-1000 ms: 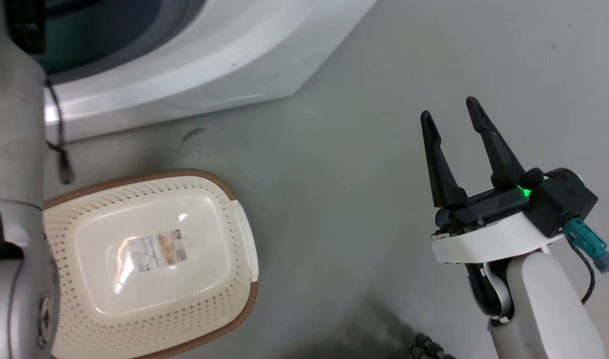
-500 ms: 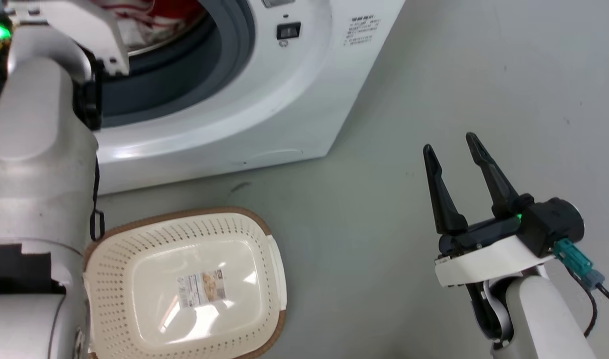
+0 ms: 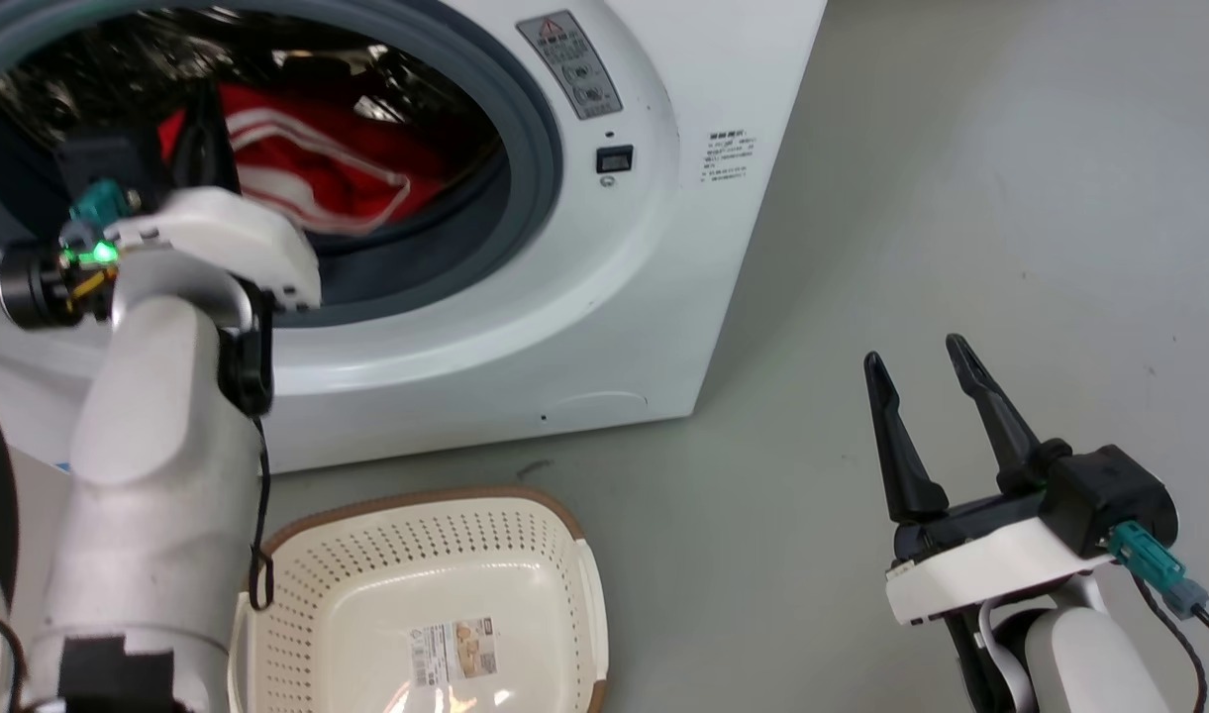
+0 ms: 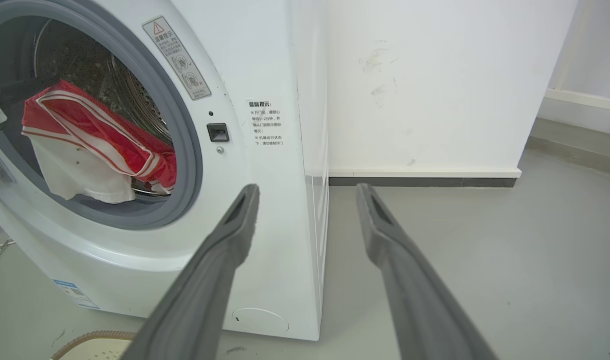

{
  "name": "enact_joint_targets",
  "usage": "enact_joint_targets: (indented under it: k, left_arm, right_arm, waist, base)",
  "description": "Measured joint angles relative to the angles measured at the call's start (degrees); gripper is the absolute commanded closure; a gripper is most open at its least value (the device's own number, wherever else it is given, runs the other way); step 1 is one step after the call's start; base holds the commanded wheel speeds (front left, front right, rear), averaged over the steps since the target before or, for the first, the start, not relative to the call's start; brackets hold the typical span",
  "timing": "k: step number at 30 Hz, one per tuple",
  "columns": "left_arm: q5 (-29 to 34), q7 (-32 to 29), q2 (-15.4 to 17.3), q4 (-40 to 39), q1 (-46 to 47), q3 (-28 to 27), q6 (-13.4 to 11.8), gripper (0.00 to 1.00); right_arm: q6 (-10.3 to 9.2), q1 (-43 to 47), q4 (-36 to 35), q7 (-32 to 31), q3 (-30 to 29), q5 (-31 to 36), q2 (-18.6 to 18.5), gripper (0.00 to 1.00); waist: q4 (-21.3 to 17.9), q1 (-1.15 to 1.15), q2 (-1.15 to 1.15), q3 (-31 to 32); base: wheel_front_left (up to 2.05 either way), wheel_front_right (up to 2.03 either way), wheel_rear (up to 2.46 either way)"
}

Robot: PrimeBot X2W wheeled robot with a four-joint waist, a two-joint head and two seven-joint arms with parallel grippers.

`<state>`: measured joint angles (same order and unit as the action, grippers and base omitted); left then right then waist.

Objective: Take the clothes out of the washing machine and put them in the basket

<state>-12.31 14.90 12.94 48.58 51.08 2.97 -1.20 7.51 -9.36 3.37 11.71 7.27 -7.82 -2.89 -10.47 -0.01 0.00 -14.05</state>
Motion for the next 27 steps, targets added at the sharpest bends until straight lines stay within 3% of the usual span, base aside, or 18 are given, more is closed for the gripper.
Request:
enact_joint_targets:
  k: [18,27]
  left_arm:
    - [1.12,0.00,-3.46,-23.28,-18.72,-0.09,0.45,1.00]
    - [1.59,-3.65,-3.42,-42.10,-26.71,1.20,-1.18,1.00]
  right_arm:
    - [0.00,6.39,-3.49,-3.26,-1.74,0.27,0.00,0.00]
    - [-0.01,8.73,-4.71,-4.14,-2.35,0.32,-0.01,0.00]
  waist:
    - [4.14,0.00,0.00,10.28]
    - [5.93,0.00,0.00,12.76]
  base:
    - [0.00,0.00,0.00]
    - [0.00,0.00,0.00]
